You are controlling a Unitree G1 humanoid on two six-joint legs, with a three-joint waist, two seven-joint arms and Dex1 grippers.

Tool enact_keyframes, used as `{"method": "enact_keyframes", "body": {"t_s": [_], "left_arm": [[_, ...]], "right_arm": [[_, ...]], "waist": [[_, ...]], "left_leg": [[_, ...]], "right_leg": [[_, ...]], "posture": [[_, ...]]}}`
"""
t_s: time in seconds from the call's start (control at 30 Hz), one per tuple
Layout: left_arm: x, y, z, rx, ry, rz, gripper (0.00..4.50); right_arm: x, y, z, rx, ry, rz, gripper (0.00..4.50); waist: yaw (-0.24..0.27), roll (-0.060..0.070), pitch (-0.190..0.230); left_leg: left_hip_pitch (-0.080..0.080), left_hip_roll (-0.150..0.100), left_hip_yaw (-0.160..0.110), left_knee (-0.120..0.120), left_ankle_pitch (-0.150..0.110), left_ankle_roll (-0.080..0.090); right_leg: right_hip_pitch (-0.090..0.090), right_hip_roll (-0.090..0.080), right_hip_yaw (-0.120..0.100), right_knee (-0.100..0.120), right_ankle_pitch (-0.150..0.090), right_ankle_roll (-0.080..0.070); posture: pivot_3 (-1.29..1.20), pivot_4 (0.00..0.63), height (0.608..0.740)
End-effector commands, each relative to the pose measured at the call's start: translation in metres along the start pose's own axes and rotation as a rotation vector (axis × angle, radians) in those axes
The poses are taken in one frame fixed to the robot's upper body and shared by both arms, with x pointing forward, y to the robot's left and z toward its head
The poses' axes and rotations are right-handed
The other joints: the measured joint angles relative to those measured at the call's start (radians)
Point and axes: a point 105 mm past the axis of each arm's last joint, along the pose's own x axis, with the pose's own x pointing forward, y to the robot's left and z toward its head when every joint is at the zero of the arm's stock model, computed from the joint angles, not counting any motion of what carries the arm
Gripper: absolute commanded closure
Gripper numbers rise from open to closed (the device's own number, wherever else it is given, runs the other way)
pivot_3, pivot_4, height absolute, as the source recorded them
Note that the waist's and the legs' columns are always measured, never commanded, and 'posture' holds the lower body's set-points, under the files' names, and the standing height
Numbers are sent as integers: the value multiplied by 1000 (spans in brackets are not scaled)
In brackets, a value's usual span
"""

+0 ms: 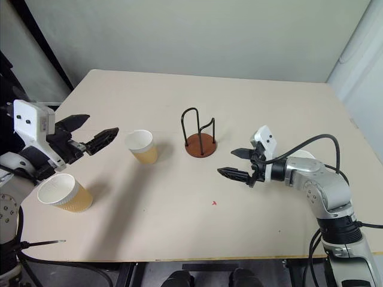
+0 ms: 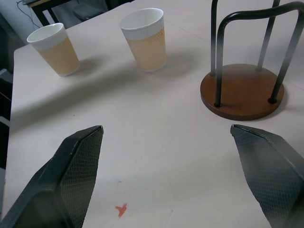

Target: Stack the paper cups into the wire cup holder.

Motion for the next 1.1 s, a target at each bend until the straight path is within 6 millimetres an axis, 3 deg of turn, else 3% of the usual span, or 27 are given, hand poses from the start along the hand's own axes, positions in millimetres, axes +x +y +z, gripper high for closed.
{"method": "enact_keyframes", "body": {"t_s": [0.03, 0.33, 0.53, 0.7, 1.1], "left_arm": [[-2, 3, 13, 42, -41, 5, 10], [4, 0, 22, 26, -68, -32, 10], [2, -30, 15, 20, 1, -248, 10], [-4, -40, 5, -2, 73, -377, 10], [-3, -24, 11, 2, 50, -340, 10]], "right_arm": [[-4, -3, 13, -50, -37, -22, 35], [2, -15, 20, -69, -72, -77, 35], [-4, -15, 19, -67, -48, -89, 35], [-4, -13, 18, -71, -24, -67, 35], [4, -17, 19, -78, 0, -83, 35]], "waist": [[0, 0, 0], [1, 0, 0], [1, 0, 0], [1, 0, 0], [0, 0, 0]], "left_leg": [[0, 0, 0, 0, 0, 0], [0, 0, 0, 0, 0, 0], [-1, 0, -1, -1, 0, 0], [-1, 0, -1, -1, 0, 0], [-1, 0, -1, -1, 0, 0]], "right_leg": [[0, 0, 0, 0, 0, 0], [0, 0, 0, 0, 0, 0], [-1, 0, 0, -1, 0, 0], [-1, 0, 0, -1, 0, 0], [-2, 0, 0, 0, 0, 0]], "posture": [[0, 150, 740], [0, 150, 740], [0, 150, 740], [0, 150, 740], [0, 150, 740]]}}
